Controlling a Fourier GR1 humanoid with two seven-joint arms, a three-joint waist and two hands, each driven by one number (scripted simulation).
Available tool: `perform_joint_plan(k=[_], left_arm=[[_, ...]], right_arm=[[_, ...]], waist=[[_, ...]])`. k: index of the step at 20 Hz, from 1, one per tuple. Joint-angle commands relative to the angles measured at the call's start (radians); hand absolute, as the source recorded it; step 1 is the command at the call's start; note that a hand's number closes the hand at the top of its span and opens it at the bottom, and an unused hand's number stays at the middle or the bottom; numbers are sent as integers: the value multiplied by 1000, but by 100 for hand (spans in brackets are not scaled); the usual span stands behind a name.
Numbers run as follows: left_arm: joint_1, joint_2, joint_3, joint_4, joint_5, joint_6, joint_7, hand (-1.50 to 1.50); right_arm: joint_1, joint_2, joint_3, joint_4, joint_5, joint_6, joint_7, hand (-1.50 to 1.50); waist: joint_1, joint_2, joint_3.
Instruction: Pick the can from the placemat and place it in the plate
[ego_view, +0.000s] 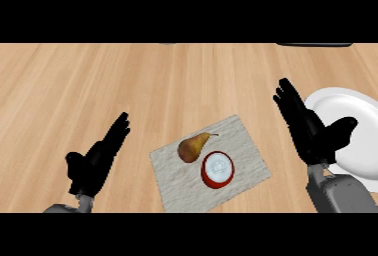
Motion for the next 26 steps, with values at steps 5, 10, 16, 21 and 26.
perform_joint_plan(k=[5,10,16,21,26], left_arm=[[21,-3,83,105,39,35,66,0],[31,-78,66,188,54,26,31,0],[35,-73,113,204,55,-20,21,0],[56,-44,146,168,59,-38,43,0],[36,-82,122,163,54,-6,80,0]], right_arm=[[-342,-69,-86,-16,-102,235,-43,150],[-326,-84,-66,173,233,16,-187,-150],[-171,-61,-139,140,118,185,-436,-150],[-198,-153,-80,75,204,263,-295,-150],[-215,-329,45,-32,281,447,-126,-150]], waist=[[11,2,-4],[-14,1,-5],[-33,-8,-4],[-32,-10,-5],[-46,-13,-7]])
